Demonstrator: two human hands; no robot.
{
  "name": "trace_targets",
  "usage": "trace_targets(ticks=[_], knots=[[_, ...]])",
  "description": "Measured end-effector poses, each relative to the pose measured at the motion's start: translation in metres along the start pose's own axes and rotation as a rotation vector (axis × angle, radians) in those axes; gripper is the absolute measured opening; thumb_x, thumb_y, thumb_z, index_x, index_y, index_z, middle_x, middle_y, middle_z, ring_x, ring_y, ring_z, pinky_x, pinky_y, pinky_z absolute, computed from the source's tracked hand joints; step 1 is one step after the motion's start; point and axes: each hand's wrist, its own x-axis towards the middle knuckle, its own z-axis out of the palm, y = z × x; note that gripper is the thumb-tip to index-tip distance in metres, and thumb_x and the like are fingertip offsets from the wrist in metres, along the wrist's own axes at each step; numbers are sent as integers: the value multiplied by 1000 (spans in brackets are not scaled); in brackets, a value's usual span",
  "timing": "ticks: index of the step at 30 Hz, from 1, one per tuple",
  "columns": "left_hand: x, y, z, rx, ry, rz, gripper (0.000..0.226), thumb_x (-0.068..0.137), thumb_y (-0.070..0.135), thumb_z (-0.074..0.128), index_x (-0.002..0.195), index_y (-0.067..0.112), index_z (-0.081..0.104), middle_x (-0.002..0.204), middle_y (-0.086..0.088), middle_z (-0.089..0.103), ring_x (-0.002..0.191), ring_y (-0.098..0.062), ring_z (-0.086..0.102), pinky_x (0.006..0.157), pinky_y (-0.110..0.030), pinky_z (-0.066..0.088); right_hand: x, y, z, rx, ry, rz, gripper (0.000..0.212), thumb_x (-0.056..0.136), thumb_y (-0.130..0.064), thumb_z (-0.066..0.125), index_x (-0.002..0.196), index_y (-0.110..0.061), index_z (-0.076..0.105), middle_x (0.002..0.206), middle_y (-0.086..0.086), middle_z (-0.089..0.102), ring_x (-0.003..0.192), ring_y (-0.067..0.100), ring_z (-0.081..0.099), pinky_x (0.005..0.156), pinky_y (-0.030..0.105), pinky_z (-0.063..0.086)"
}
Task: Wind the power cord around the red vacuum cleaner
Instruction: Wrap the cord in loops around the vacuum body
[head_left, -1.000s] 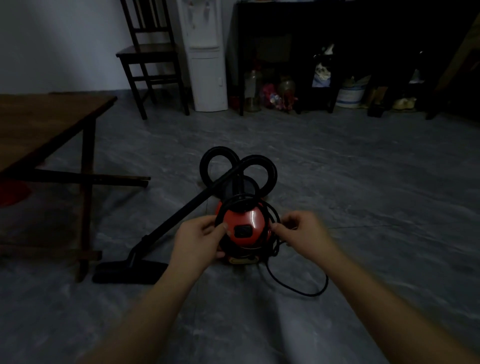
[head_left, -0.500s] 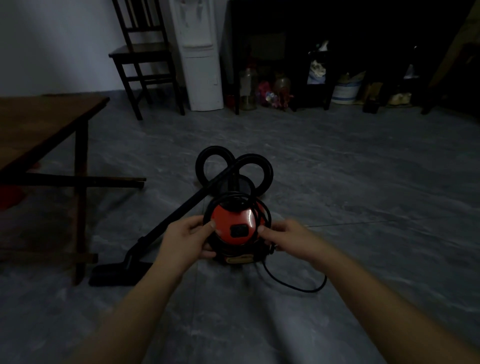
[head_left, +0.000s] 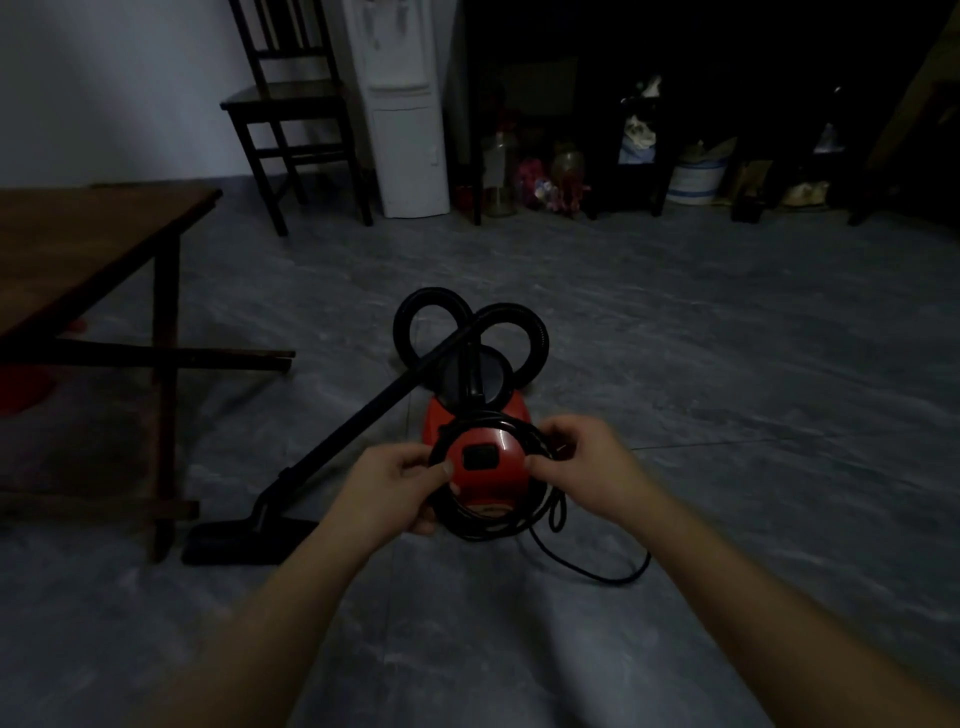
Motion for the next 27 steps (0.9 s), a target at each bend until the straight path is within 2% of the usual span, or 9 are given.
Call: trace_targets(ticks=[4, 7, 11, 15, 16, 19, 21, 24, 27], knots=[[4, -9, 0, 211, 65, 133, 8, 91, 20, 69, 89, 27, 74, 77, -1, 76, 69, -11, 72, 65, -40, 62, -3, -1, 0, -85, -32, -47, 15, 82, -18, 77, 97, -19, 73, 85, -2, 75, 79, 11, 72, 77, 34, 61], [7, -19, -4, 466, 137, 289, 15, 87, 32, 72, 100, 29, 76, 83, 11, 74, 77, -4, 69, 75, -35, 60, -3, -1, -3, -87, -71, -56, 13, 83, -19, 75, 96, -22, 76, 85, 1, 76, 80, 14, 73, 80, 39, 61], [6, -19, -5, 636, 230, 401, 23, 84, 41, 73, 102, 29, 74, 86, 14, 62, 79, -2, 62, 73, -26, 52, -4, -5, -8, -38, -112, -71, 12, 86, -18, 73, 97, -22, 78, 89, 8, 77, 86, 24, 74, 85, 48, 59], [8, -14, -7, 501, 221, 365, 22, 79, 33, 80, 98, 25, 74, 104, 15, 61, 93, -3, 61, 84, -27, 51, -5, -9, -11, 33, -127, -50, 16, 89, -14, 71, 100, -22, 78, 95, 12, 77, 94, 29, 73, 91, 50, 57], [9, -13, -8, 454, 188, 337, 17, 78, 30, 81, 93, 25, 73, 102, 15, 65, 90, -2, 62, 82, -27, 51, -6, -10, -11, 48, -139, -45, 17, 89, -14, 71, 102, -23, 78, 97, 11, 78, 95, 29, 73, 92, 50, 57], [8, -11, -7, 312, 83, 249, 9, 80, 20, 80, 85, 22, 73, 78, 8, 72, 64, 2, 63, 64, -25, 50, -7, -12, -12, 89, -148, -38, 17, 89, -15, 70, 102, -24, 78, 101, 13, 77, 99, 32, 72, 94, 53, 56], [8, -9, -7, 257, 73, 212, 9, 79, 17, 80, 86, 19, 73, 77, -1, 74, 68, -8, 70, 65, -31, 55, -7, -13, -13, 104, -129, -29, 14, 90, -14, 70, 96, -23, 77, 96, 10, 77, 93, 28, 74, 90, 46, 59], [6, -3, -6, 176, 53, 172, 11, 80, 11, 78, 88, 14, 70, 81, -12, 74, 79, -24, 73, 76, -39, 60, -8, -18, -14, 116, -103, -49, 16, 89, -13, 71, 86, -29, 74, 85, -1, 75, 80, 12, 72, 78, 32, 58], [2, 1, -4, 83, 12, 125, 18, 81, -1, 73, 95, 9, 68, 87, -16, 74, 82, -29, 72, 79, -43, 60, -8, -19, -12, 127, -101, -54, 14, 88, -12, 72, 91, -25, 73, 86, -3, 73, 81, 10, 70, 77, 29, 57]])
